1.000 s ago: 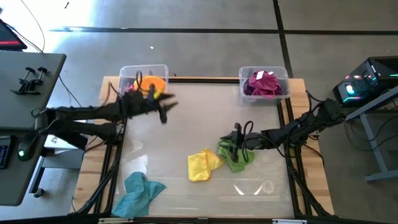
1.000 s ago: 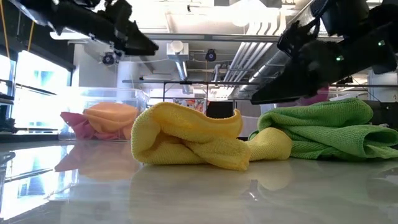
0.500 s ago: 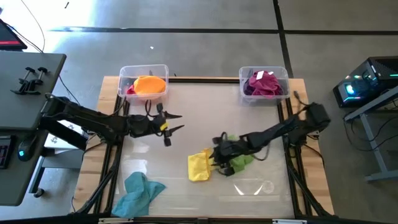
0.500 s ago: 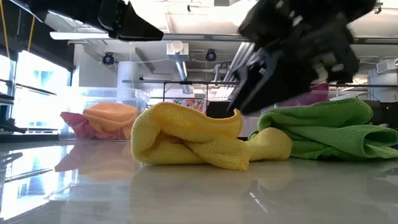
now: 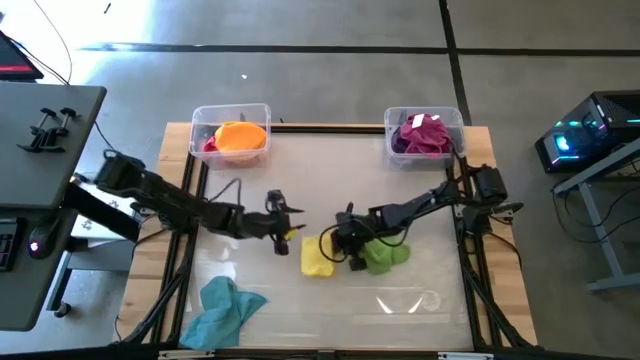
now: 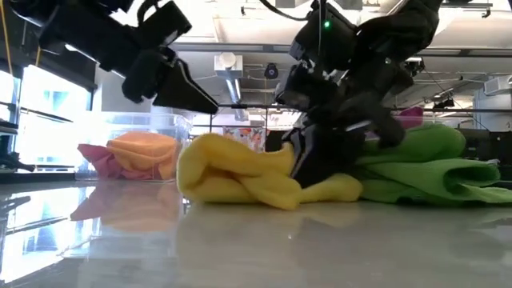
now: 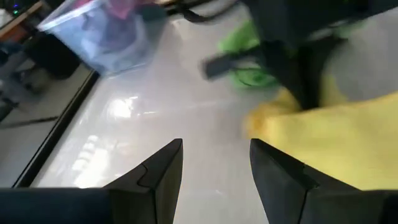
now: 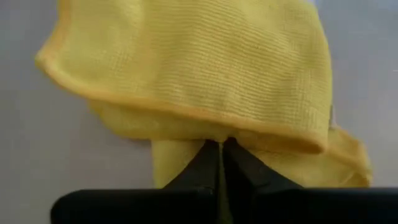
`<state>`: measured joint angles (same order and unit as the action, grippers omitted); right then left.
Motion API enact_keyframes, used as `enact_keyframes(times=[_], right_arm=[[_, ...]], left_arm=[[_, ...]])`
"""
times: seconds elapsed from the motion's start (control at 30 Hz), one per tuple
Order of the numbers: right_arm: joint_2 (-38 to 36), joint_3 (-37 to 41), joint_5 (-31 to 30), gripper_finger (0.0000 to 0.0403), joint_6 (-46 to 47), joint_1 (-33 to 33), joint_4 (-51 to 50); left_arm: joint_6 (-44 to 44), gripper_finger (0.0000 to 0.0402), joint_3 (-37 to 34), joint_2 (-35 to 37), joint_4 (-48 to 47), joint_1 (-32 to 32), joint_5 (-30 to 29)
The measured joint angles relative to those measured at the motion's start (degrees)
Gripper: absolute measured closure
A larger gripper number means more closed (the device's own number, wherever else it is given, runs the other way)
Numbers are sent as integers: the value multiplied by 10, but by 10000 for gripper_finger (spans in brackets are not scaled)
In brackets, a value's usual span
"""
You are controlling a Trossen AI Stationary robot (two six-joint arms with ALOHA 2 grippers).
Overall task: Sort towels by color in basket
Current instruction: Put the yellow microfiber towel into the left transparent bin
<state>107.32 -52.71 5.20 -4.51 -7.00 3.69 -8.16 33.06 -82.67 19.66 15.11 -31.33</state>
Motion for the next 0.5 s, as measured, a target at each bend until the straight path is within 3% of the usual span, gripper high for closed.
enact_keyframes(times=[0.1,0.17,0.3,0.5], right_arm=[[-4,1,-105,386,25,7,14],[-5,17,-137,389,28,13,83],[-5,79,-118,397,44,33,278],[-5,161,-86,399,118,61,478]], left_arm=[[-10,227,29,-41,6,14,-1],[-11,227,44,-58,1,18,2],[-30,227,62,-89,2,18,7],[-44,225,69,-133,19,-6,-31]])
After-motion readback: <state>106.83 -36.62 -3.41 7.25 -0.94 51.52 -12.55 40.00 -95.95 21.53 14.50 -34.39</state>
